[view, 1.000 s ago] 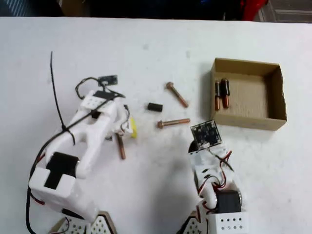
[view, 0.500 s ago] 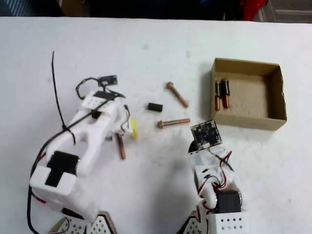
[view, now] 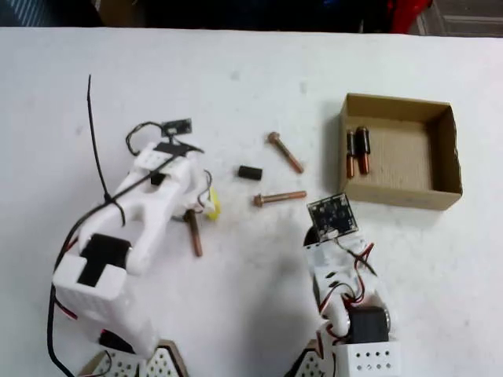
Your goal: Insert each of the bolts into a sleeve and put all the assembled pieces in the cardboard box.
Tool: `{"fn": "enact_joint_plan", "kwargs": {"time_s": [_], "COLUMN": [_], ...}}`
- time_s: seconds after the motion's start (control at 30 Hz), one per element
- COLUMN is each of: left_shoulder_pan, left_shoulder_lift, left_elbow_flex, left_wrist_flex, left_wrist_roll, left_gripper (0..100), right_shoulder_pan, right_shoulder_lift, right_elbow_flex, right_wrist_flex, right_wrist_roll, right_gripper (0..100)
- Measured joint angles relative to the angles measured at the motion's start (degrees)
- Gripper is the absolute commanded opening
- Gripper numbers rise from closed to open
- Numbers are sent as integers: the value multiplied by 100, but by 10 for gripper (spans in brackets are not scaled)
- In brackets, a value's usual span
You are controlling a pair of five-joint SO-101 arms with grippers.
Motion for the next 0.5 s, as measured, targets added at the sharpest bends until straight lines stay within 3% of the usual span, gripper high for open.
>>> {"fn": "enact_joint_plan", "kwargs": {"time_s": [0.3, 0.5], "left_shoulder_pan": [-18, -18], "left_shoulder_lift": [79, 88], "left_elbow_flex": [-79, -123], "left_wrist_flex": [-44, -44], "left_wrist_roll": [0, -9], "left_gripper": [108, 50], "right_shoulder_pan": [0, 0], "right_shoulder_lift": [0, 0], "right_elbow_flex": [0, 0], "right_wrist_flex": [0, 0], "right_wrist_roll": [0, 0], "right_gripper": [20, 20]}}
